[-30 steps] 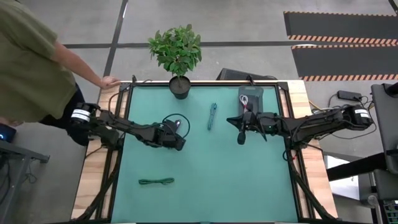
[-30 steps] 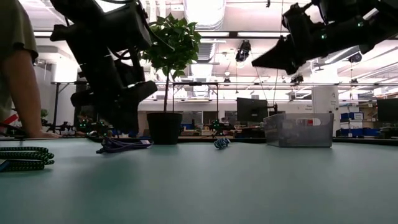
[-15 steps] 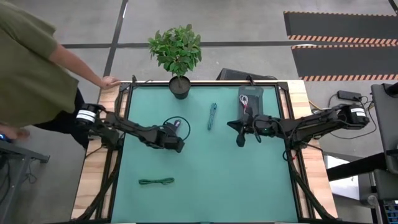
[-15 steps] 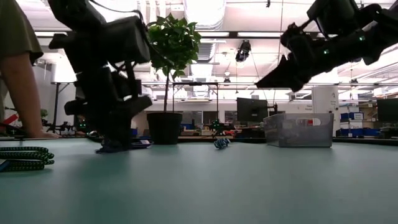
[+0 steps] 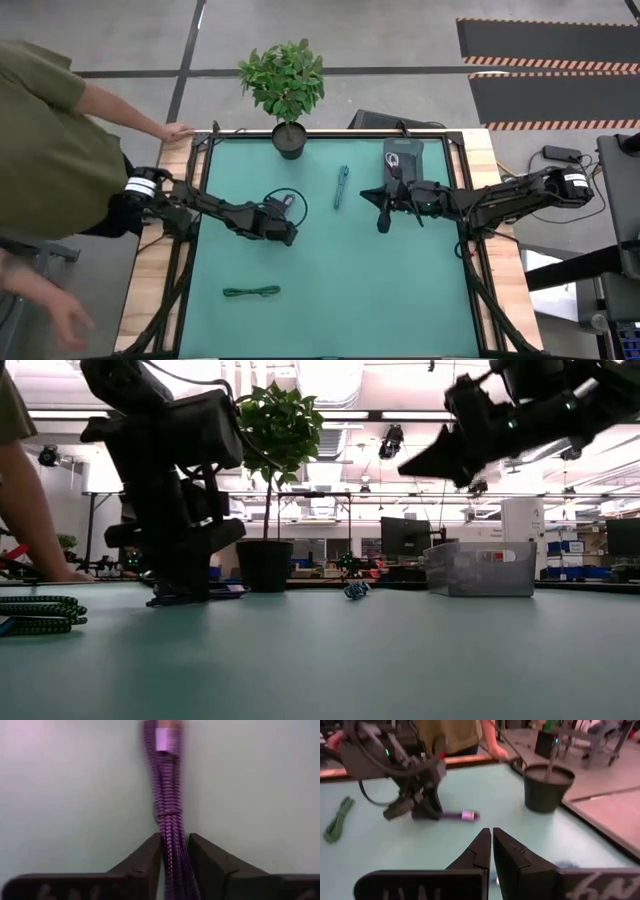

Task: Pick and place USB-C Cables
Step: Put the purple charger cable into the black bin

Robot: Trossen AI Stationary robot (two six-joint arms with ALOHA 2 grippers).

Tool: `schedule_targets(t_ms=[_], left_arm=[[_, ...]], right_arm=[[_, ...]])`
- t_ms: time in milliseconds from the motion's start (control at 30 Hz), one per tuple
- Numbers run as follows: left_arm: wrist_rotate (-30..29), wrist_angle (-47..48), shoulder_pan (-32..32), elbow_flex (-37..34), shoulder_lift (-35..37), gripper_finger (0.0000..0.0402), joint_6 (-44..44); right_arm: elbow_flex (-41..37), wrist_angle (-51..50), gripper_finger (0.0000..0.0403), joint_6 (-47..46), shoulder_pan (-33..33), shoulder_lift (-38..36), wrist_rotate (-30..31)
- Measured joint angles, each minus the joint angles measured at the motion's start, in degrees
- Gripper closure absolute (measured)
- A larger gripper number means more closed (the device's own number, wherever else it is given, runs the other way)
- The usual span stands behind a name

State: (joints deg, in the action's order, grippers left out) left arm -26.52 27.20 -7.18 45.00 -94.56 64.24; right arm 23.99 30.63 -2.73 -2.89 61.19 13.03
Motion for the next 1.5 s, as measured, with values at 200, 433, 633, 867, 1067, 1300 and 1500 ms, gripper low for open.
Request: schedule_targets(t_ms=[200, 433, 633, 867, 1067, 1300, 1500], left_arm=[[0.51, -0.18, -0.04, 0.05, 0.0, 0.0389, 1.28], [3.15, 1.57, -1.04, -0.14, 3.38, 0.0389, 0.99], [-0.03, 1.18, -3.49, 0.3, 12.81, 0.039, -4.74], [-2.56, -10.06, -8.58, -0.24, 22.82, 0.0391, -21.15], [-2.47, -36.79, -13.4, -0.4, 23.59, 0.0391, -45.3], [-0.86, -46.68, -14.32, -0.34, 23.34, 0.0391, -53.06], [-0.79, -55.58, -14.32, -0.37, 18.22, 0.0391, -55.69]], right_arm=[[1.57, -0.32, 0.0394, -1.38, 0.37, -0.04, -6.01], [1.59, -0.3, 0.0394, -1.74, 1.52, -0.05, -7.14], [1.73, -0.1, 0.0394, -1.7, 1.5, -0.04, -7.1], [1.87, 1.07, 0.0394, -3.46, 1.52, 0.18, -7.94], [1.81, 12.61, 0.0355, -2.92, 2.67, 5.05, -16.83], [1.81, 40.33, 0.0249, 3.18, 7.36, 16.38, -18.16], [6.29, 53.04, 0.0192, 3.84, 9.09, 27.27, -18.02]])
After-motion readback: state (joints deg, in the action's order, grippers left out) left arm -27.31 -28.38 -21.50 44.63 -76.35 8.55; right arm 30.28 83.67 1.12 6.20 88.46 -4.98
